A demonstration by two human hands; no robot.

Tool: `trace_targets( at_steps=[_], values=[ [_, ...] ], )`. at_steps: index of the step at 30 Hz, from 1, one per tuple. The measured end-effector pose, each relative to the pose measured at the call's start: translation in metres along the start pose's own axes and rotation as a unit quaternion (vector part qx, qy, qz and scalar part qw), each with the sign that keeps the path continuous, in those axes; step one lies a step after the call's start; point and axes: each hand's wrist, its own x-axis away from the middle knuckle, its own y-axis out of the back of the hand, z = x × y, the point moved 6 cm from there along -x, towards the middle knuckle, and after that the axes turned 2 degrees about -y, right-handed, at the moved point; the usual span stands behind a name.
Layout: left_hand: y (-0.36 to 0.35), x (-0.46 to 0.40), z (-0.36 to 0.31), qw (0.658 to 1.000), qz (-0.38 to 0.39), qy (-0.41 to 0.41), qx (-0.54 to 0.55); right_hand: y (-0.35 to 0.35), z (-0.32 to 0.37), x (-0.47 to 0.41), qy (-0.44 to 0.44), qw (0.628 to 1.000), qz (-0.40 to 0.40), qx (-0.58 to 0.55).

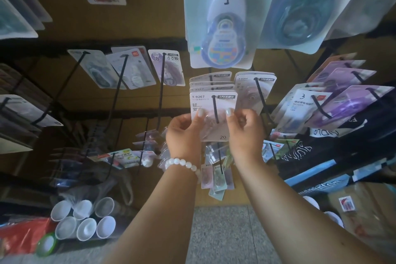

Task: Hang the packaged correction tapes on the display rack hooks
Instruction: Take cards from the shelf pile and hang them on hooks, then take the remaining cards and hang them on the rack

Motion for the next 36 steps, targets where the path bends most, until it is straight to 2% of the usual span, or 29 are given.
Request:
trace_targets(
  at_steps=[5,12,18,24,36],
  values=[
    [0.015,0.007,0.024,1.0,-0.018,0.002,-0.025,0.007,-0.025,0.021,-0.021,0.999,-0.021,-0.014],
    [0.04,0.034,0.084,0.995,-0.047,0.079,-0.047,0.018,-0.076,0.061,-0.046,0.998,0.005,0.04],
    [0.062,0.052,0.161,0.983,-0.055,0.131,-0.114,0.025,-0.158,0.102,-0.132,0.988,0.007,0.079],
    [0.072,0.045,0.233,0.97,-0.037,0.173,-0.168,0.017,-0.243,0.115,-0.196,0.968,0.031,0.153],
    [0.043,-0.011,0.387,0.96,0.054,0.225,-0.156,-0.053,-0.415,0.08,-0.268,0.937,0.097,0.203]
  ],
)
